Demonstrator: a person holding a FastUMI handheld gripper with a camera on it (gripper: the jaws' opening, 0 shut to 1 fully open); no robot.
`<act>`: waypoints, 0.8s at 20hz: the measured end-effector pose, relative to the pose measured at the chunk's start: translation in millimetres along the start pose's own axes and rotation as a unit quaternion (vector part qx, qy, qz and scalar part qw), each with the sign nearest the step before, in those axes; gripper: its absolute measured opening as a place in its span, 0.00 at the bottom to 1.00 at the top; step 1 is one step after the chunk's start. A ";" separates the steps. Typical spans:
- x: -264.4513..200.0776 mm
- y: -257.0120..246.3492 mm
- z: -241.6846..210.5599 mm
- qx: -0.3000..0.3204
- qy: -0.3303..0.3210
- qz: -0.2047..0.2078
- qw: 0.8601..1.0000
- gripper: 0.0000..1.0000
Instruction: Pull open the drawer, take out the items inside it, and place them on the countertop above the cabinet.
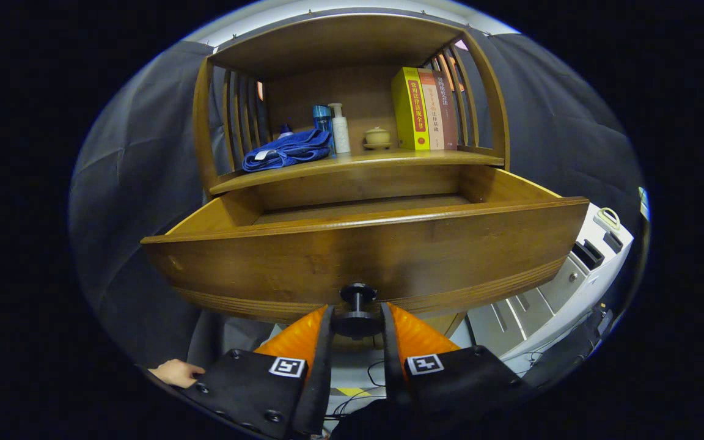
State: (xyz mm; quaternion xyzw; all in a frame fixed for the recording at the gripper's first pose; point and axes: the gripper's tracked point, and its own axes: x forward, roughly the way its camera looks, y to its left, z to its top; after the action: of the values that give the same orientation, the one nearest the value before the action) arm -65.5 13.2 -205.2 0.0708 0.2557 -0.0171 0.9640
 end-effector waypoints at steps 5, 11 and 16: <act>-5.4 -3.2 -4.0 0.002 0.006 0.000 1.000 0.47; -7.5 -5.9 -5.4 -0.002 0.021 0.006 1.000 0.65; -23.0 -1.7 8.8 -0.020 0.009 0.001 1.000 0.95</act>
State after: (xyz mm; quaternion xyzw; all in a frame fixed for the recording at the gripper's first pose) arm -81.2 10.1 -186.5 0.0521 0.2651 -0.0108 0.9628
